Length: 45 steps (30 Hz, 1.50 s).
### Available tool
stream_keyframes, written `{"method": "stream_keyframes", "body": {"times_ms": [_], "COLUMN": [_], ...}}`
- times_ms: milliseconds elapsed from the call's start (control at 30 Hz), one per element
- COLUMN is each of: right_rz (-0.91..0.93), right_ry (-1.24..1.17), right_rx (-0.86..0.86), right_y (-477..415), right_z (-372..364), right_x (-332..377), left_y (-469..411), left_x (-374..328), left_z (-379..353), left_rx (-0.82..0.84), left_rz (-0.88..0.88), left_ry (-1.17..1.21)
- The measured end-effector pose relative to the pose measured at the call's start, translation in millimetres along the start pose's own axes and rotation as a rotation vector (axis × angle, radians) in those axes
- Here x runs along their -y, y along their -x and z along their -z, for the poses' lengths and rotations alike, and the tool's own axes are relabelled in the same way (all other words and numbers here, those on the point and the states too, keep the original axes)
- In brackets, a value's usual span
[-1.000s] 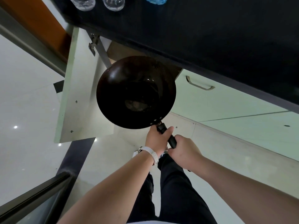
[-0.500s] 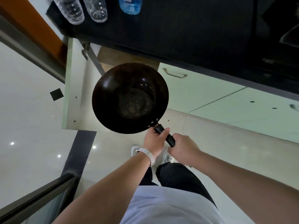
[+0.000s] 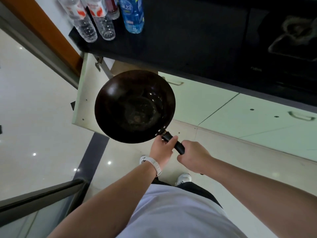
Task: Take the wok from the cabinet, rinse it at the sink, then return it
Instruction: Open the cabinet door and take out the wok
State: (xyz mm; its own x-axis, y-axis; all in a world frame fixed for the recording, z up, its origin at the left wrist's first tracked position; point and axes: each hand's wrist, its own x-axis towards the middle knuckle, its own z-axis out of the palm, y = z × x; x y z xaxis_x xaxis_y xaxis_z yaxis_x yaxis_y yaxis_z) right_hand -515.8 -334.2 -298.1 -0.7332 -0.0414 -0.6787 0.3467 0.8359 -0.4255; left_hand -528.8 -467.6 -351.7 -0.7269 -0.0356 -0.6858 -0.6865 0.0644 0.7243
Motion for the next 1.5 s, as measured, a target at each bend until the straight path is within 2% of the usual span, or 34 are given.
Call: {"method": "stream_keyframes", "body": {"times_ms": [167,367,733,933,1100,1267,1500], "right_rz": [0.066,0.122,0.081,0.034,-0.056,-0.130,-0.328], "right_ry": [-0.001,-0.041,-0.152,-0.217,-0.285,-0.358,-0.451], "right_rx": [-0.012,-0.061,-0.245,-0.370,-0.465,-0.550,-0.690], "right_y": [24.3,57.3,106.4,131.8,145.9,155.0,155.9], "right_z": [17.1,35.6,86.2,117.9,140.1,159.1,201.4], "right_x": [-14.6,-39.0,-86.1,-108.8,-130.0,-148.2,-175.8], "left_y": [30.1,62.4,105.7,121.3,127.5,127.6,111.9], "left_x": [-9.2,-19.9,-68.6,-105.6,-127.1,-145.6,-182.5], "left_z": [-19.1,-49.3,-115.3,-162.4,-198.1,-230.5,-301.1], "left_rx": [-0.042,-0.104,-0.015,0.161,0.313,0.411,0.623], "left_rz": [-0.040,-0.151,-0.323,-0.330,-0.422,-0.436,-0.446], "left_ry": [0.036,-0.048,-0.143,-0.113,-0.169,-0.227,-0.325]}}
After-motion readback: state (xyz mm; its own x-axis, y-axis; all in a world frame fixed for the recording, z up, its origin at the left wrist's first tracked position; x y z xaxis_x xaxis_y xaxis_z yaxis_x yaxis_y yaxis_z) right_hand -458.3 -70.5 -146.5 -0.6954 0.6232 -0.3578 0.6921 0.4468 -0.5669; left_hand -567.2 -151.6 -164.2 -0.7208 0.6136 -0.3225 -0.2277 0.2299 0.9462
